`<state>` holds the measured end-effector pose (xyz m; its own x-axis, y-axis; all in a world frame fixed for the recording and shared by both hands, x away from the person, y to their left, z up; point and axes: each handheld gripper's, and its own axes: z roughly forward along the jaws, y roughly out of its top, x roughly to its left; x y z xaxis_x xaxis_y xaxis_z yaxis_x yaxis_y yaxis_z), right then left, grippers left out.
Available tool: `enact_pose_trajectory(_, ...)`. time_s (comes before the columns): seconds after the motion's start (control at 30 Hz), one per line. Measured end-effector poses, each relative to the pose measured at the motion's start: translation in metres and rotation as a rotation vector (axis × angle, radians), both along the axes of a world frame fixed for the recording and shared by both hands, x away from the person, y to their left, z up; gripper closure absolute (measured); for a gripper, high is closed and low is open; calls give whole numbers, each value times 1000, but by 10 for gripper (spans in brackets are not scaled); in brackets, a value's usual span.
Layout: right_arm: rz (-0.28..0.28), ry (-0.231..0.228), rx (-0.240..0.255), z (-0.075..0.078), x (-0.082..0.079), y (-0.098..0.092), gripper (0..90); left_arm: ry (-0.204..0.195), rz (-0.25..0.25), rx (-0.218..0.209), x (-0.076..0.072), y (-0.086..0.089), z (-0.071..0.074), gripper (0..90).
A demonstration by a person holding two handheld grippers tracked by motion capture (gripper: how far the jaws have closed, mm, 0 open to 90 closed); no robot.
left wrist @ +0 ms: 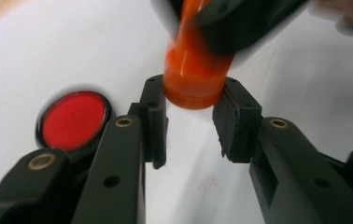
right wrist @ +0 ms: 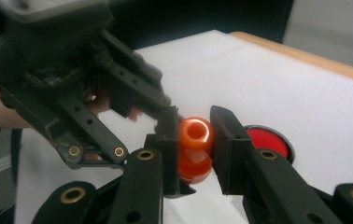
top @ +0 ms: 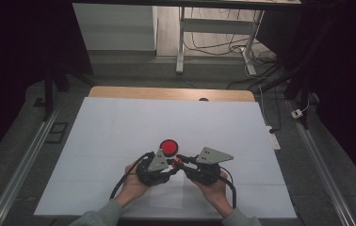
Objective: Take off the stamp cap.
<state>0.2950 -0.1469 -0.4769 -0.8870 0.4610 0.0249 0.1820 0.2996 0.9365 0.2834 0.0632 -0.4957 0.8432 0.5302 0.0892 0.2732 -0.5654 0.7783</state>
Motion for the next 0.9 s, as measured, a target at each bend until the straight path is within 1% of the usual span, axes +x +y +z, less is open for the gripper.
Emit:
enact_pose_trajectory(0.03, -14, -16, 22, 2, -1, -2, 732, 4, 11, 11, 2, 2, -4, 657)
enact_pose_trajectory(0.07, -21, -18, 38, 6, -1, -5, 732, 9, 19, -3, 2, 4, -8, 657)
enact_pose_trajectory(0.1, -22, -22, 42, 10, 0, -9, 732, 6, 11, -18, 1, 4, -8, 657)
enact_pose_trajectory(0.13, -22, -27, 44, 13, 1, -11, 732, -13, 3, -17, -1, 2, -5, 657)
enact_pose_trajectory(0.2, -25, -19, 53, 13, 2, -14, 732, -39, -17, 0, -4, -2, 0, 656)
enact_pose_trajectory(0.27, -19, -9, 50, 11, 3, -13, 731, -50, -22, 21, -6, -4, 0, 656)
enact_pose_trajectory(0.3, -13, -4, 45, 10, 3, -12, 731, -48, -22, 25, -5, -3, -1, 656)
enact_pose_trajectory(0.4, -1, -2, 41, 10, 2, -10, 730, -46, -12, 16, -4, 0, -1, 655)
enact_pose_trajectory(0.53, 2, 3, 47, 11, 3, -11, 730, -44, -6, 15, -2, 5, -1, 655)
enact_pose_trajectory(0.67, 5, 6, 55, 10, 4, -12, 730, -41, 15, -1, -2, 12, -1, 654)
enact_pose_trajectory(0.7, 5, 7, 57, 10, 4, -12, 730, -43, 15, 2, -2, 14, 0, 654)
enact_pose_trajectory(0.8, 4, 6, 63, 11, 4, -14, 730, -37, 29, -20, -2, 19, 1, 653)
enact_pose_trajectory(0.9, -1, 4, 68, 12, 4, -15, 729, -32, 35, -33, -3, 25, 2, 653)
